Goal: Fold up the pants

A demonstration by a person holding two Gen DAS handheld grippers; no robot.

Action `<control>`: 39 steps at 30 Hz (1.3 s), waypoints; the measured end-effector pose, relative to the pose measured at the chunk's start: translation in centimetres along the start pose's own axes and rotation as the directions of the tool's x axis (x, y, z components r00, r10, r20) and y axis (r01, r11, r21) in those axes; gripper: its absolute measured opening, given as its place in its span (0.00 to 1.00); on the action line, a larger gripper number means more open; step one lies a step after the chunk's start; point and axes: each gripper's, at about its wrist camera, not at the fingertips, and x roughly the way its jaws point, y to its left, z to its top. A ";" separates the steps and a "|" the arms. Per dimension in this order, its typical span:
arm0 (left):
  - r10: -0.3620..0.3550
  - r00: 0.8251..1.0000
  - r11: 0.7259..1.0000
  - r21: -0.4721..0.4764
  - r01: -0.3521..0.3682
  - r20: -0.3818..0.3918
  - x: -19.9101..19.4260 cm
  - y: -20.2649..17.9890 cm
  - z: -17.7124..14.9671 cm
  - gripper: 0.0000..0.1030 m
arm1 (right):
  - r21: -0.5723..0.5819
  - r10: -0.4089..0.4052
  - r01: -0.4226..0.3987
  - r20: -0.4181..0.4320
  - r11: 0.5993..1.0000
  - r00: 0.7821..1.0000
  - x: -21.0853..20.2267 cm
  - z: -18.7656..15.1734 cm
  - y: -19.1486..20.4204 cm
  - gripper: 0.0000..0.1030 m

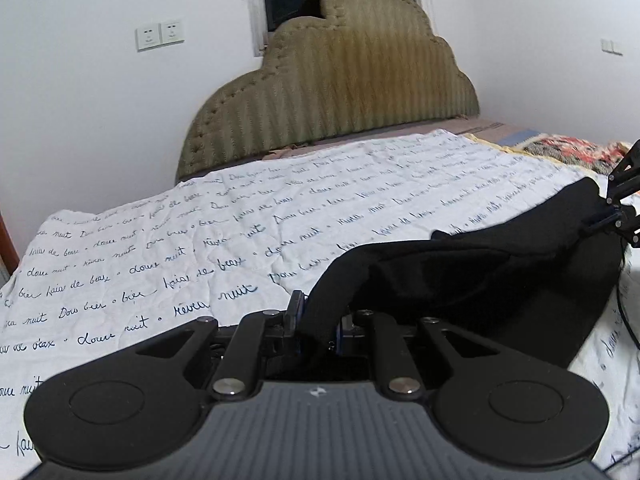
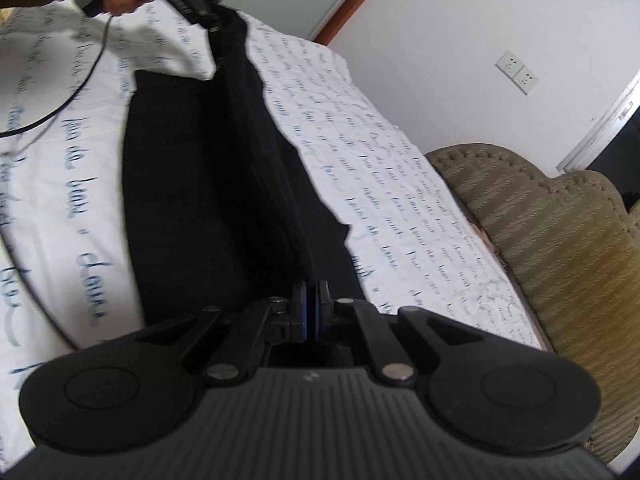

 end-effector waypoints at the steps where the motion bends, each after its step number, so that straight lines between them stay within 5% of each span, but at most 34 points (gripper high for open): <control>1: -0.008 1.000 1.000 0.012 0.008 -0.009 -0.2 -0.1 -0.2 0.13 | -0.004 0.005 -0.005 -0.005 1.000 1.000 -0.2 -0.1 0.5 0.04; 19: 0.020 0.986 0.999 0.048 -0.013 -0.164 -0.7 -0.9 -5.9 0.16 | -0.002 0.092 -0.092 -0.092 0.996 0.992 0.2 -2.3 5.8 0.04; 24: 0.068 0.980 0.997 0.057 -0.058 -0.186 -1.3 -0.6 -6.3 0.17 | -0.042 0.073 -0.078 -0.113 0.996 0.991 0.9 -2.4 7.1 0.05; 29: 0.162 0.956 0.986 0.002 -0.167 -0.245 -2.6 1.9 -6.7 0.17 | -0.042 0.091 -0.096 -0.112 0.994 0.990 -0.6 -2.2 6.5 0.13; 32: 0.190 0.957 0.976 -0.065 -0.209 -0.219 -4.4 3.1 -6.1 0.17 | 0.078 0.135 -0.135 0.006 0.988 0.991 -3.2 -1.0 4.6 0.16; 36: 0.099 0.990 0.977 -0.179 -0.115 -0.097 -5.6 2.3 -3.2 0.17 | 0.261 0.094 -0.134 0.161 0.956 0.982 -3.3 1.7 2.6 0.19; 39: -0.016 0.997 0.979 -0.204 0.001 -0.072 -3.9 -0.2 -1.6 0.17 | 0.285 0.072 -0.108 0.134 0.953 0.988 -0.1 3.9 3.3 0.19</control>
